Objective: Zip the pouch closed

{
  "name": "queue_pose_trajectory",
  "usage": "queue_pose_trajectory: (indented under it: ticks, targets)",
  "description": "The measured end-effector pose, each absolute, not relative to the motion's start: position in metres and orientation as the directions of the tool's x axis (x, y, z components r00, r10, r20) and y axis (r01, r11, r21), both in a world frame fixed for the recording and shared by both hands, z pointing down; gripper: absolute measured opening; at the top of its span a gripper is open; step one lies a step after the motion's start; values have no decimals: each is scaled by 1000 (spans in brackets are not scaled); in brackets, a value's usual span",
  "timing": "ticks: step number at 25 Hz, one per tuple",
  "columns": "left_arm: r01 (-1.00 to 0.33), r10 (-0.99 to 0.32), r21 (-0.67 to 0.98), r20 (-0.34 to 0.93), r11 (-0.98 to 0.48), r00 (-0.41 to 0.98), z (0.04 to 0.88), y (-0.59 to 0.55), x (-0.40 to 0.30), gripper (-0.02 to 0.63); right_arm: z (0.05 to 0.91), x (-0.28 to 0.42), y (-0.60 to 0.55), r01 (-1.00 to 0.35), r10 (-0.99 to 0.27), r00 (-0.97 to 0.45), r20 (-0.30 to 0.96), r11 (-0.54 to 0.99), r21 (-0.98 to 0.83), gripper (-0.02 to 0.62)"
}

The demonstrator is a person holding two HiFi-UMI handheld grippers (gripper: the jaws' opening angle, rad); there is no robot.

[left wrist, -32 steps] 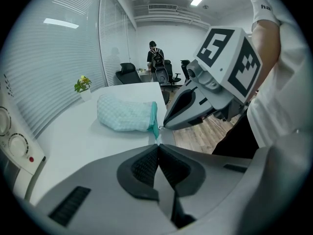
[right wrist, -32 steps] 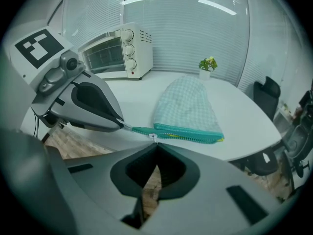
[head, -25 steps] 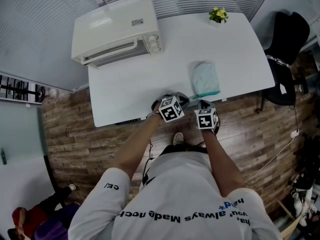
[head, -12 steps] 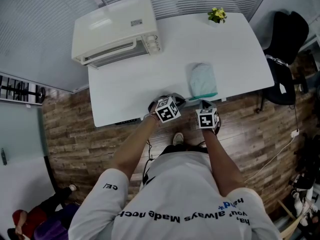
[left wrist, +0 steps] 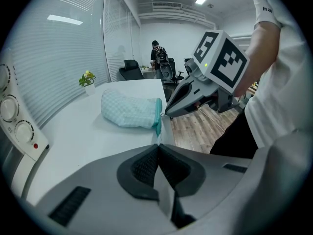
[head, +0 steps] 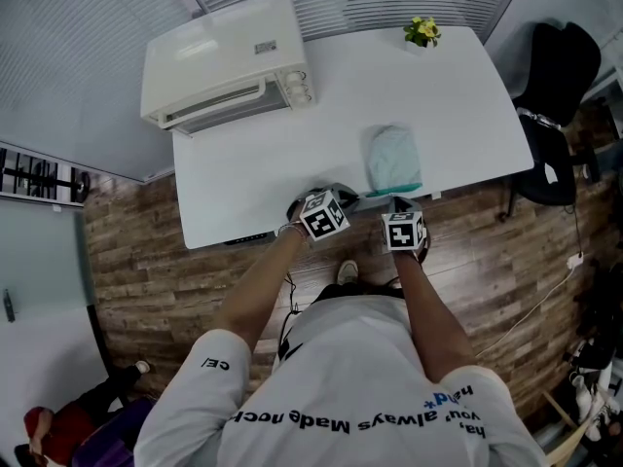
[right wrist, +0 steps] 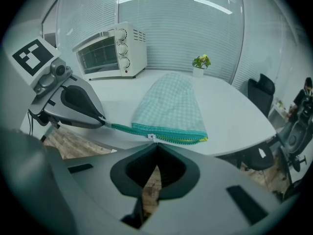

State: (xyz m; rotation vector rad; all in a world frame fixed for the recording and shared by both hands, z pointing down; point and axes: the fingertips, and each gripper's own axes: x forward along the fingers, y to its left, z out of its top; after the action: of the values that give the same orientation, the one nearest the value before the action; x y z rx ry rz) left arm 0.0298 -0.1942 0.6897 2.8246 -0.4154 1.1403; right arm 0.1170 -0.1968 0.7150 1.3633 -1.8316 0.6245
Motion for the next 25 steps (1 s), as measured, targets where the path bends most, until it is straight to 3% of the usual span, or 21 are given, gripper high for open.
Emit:
queue_pose_trajectory:
  ticks: [20, 21, 23, 25]
  targets:
    - [-297, -231, -22, 684, -955, 692, 691, -197, 20, 25, 716, 131, -200, -955, -586, -152, 796, 294, 34, 9]
    - [-286, -218, -11, 674, -958, 705, 689, -195, 26, 37, 716, 132, -200, -954, -588, -150, 795, 297, 39, 9]
    - [-255, -189, 2, 665, -967, 723, 688, -190, 40, 164, 718, 133, -200, -953, -588, -149, 795, 300, 43, 9]
    - [-235, -181, -9, 670, -972, 720, 688, -188, 50, 179, 718, 131, -199, -953, -583, -157, 797, 301, 32, 9]
